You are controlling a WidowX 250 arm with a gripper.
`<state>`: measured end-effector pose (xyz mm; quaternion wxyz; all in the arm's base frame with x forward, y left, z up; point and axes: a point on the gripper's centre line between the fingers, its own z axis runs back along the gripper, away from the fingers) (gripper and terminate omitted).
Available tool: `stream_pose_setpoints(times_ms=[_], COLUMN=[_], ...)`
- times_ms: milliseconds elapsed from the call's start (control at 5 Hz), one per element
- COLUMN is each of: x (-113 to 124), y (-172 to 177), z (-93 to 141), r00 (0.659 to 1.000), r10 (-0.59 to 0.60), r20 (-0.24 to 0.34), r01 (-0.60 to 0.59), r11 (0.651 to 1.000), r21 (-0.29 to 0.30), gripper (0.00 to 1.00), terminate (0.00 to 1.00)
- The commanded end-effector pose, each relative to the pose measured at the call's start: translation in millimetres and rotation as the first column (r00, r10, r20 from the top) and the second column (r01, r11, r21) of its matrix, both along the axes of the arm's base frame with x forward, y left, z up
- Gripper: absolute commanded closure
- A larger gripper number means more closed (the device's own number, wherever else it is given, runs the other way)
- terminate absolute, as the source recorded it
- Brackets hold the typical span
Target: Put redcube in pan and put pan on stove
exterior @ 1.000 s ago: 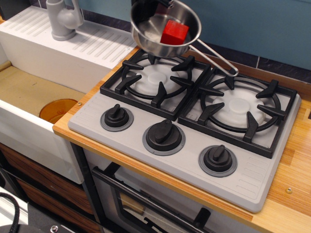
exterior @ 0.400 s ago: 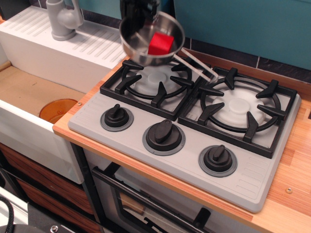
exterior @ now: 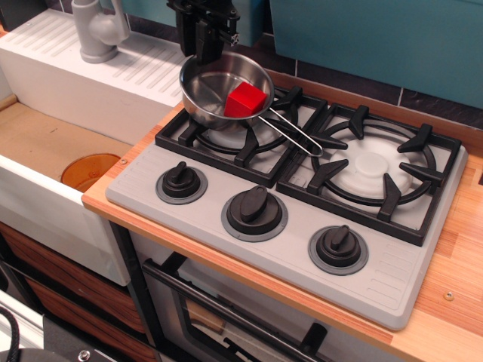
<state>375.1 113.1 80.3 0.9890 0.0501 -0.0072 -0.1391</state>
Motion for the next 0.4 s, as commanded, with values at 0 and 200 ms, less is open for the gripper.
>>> stream_pose_setpoints(times_ms=[0,200], x=[11,6], y=[0,-4], z=[16,34], r00=[0.999,1.000], r10=[-0.011,-0.002], r20=[0.033,0.010], r01=[0.011,0.002], r11=[1.000,1.000], r21=[0.004,0.017], gripper=[0.00,0.00], terminate=[0.00,0.00])
